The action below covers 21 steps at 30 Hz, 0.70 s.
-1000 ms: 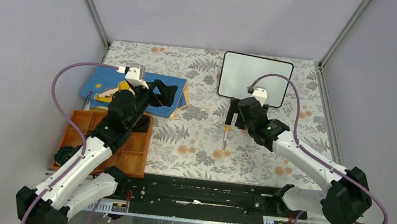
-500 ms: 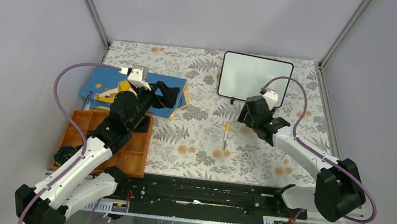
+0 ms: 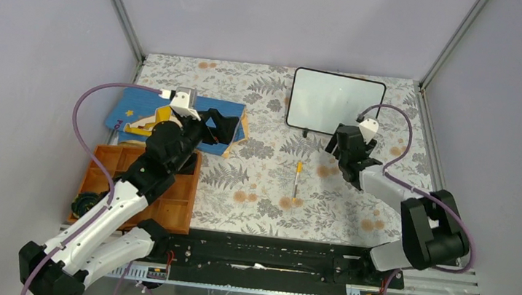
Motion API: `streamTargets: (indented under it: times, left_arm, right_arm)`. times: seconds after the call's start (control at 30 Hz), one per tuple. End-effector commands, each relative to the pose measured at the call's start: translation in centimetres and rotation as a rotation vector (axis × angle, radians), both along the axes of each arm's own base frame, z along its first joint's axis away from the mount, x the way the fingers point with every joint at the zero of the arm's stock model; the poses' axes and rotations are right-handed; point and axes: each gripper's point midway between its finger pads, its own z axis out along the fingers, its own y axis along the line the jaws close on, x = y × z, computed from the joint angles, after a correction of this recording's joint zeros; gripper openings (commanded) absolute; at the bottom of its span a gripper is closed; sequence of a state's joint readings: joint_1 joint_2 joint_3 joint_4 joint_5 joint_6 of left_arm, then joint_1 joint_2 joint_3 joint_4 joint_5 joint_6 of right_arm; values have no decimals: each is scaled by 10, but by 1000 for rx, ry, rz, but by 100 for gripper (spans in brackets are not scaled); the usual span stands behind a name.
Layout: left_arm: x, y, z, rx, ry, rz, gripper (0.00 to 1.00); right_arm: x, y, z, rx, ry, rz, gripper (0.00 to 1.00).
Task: Write a sentence on the whiteboard
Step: Move the whiteboard to the center of the board.
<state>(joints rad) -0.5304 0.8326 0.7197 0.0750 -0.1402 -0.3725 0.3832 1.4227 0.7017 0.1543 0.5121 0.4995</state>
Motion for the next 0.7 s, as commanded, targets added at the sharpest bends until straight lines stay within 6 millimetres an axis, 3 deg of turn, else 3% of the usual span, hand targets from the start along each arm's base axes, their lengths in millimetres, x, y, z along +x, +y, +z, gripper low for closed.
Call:
streamTargets:
  times: [0.0,0.2,0.67]
  left_arm:
    - [-2,2,11,-25,-37,16,99]
    - [-4,-1,12,-27,-41,8,99]
    - [-3,-5,7,-17,-29,0,99]
  right_arm:
    - [28,-5,-3,-63,-30,25,78]
    - [33,-14,-23,-57,17,34,73]
    - [57,-20,-42,7,77,31,65]
